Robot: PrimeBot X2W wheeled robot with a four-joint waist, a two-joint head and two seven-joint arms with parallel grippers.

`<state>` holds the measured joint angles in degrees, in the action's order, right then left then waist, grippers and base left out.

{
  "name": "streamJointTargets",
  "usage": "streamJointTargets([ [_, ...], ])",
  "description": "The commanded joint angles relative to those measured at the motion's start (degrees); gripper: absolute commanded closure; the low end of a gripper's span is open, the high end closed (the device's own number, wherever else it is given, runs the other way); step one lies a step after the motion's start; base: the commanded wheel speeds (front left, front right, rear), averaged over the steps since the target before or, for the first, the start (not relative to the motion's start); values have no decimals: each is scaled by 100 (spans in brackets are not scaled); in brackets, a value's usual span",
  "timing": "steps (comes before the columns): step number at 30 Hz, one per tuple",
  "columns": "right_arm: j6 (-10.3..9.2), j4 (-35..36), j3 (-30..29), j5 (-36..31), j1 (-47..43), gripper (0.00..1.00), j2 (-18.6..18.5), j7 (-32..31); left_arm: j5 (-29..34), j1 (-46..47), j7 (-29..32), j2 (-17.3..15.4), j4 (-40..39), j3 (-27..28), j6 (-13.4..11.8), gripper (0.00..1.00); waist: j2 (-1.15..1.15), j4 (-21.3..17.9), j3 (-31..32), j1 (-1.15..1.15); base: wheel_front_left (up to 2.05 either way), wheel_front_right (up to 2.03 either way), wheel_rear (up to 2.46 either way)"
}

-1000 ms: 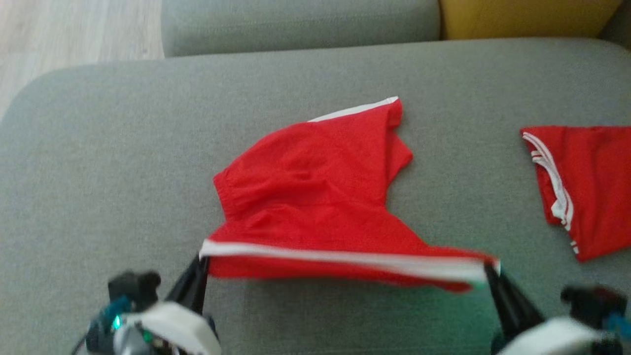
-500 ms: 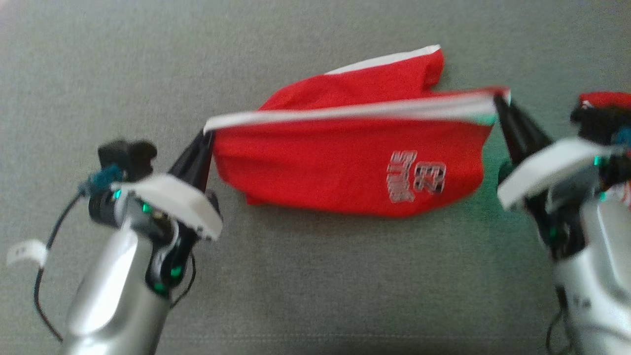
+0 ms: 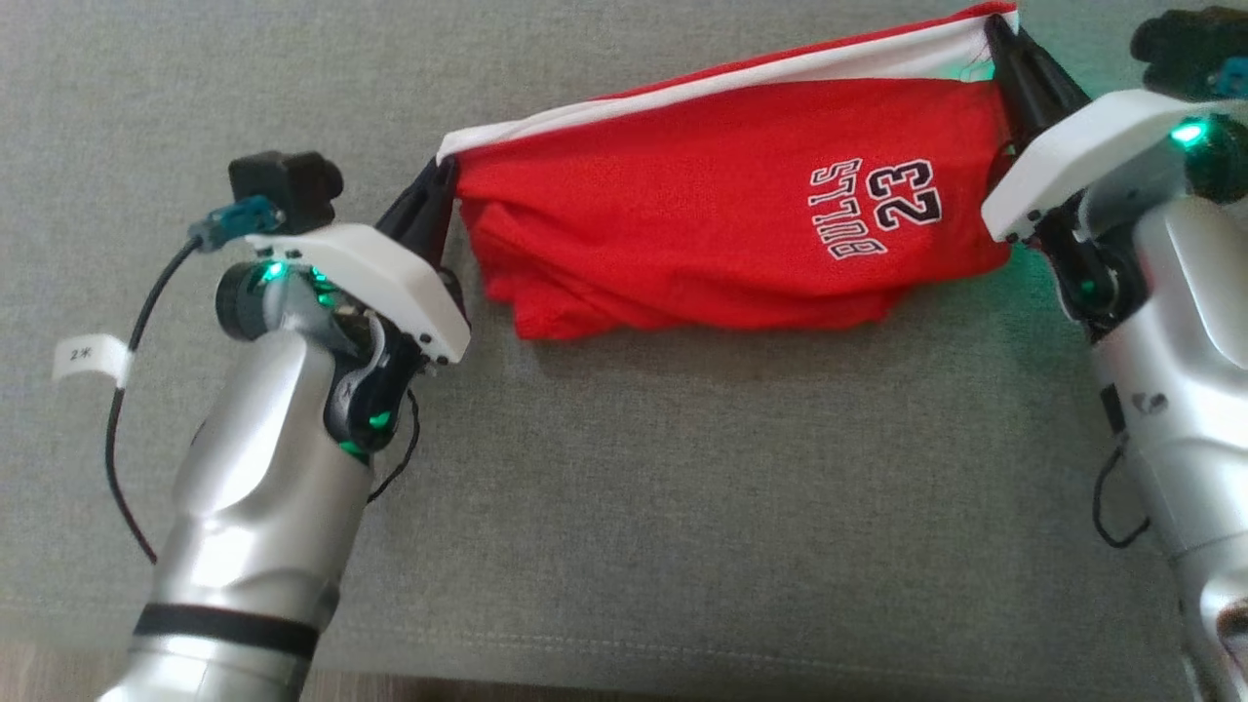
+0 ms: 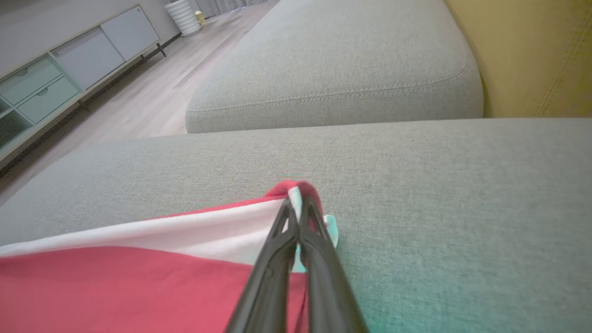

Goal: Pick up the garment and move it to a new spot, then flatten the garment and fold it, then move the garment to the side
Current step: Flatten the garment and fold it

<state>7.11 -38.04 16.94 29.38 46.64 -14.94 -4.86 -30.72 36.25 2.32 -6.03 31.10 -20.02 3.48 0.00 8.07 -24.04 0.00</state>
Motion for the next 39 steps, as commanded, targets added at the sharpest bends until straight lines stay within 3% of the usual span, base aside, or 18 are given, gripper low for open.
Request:
streamJointTargets([
  [1,37,17,139,96,153,100,-11,132,-59,240,-65,-110,-31,153,33,100,0,32,-41,0,0,0,0],
  [2,37,-96,237,192,219,73,14,233,-76,296,-105,-83,83,141,60,100,0,37,-54,0,0,0,0],
  [3,37,-207,326,274,273,54,22,336,-96,340,-153,-59,190,135,84,92,0,37,-61,0,0,0,0],
  [4,37,-311,435,305,320,0,9,439,-117,371,-203,-38,293,133,102,55,0,33,-65,0,0,0,0],
  [5,37,-371,529,372,352,0,21,577,-134,389,-253,-21,387,126,122,0,0,26,-63,0,0,0,0],
  [12,37,-469,1076,502,234,0,-62,1612,-69,142,-1036,-47,607,167,89,0,0,-149,135,0,0,0,0],
  [17,37,-45,924,66,-109,0,-149,1960,236,-339,-1624,-189,209,300,-354,0,0,-335,349,0,0,0,0],
  [25,37,1552,-201,-1014,-1441,0,72,1984,947,-1363,-1729,-299,-1611,773,-957,0,0,-584,669,0,0,0,0],
  [31,37,2390,-787,-1484,-2406,0,363,1805,1389,-1992,-1731,-311,-2326,725,-1058,0,0,-674,834,0,0,0,0],
  [39,37,3523,-1248,-1910,-3631,0,824,1197,1639,-2507,-1726,-383,-2478,467,-1103,0,0,-742,965,0,0,0,0],
])
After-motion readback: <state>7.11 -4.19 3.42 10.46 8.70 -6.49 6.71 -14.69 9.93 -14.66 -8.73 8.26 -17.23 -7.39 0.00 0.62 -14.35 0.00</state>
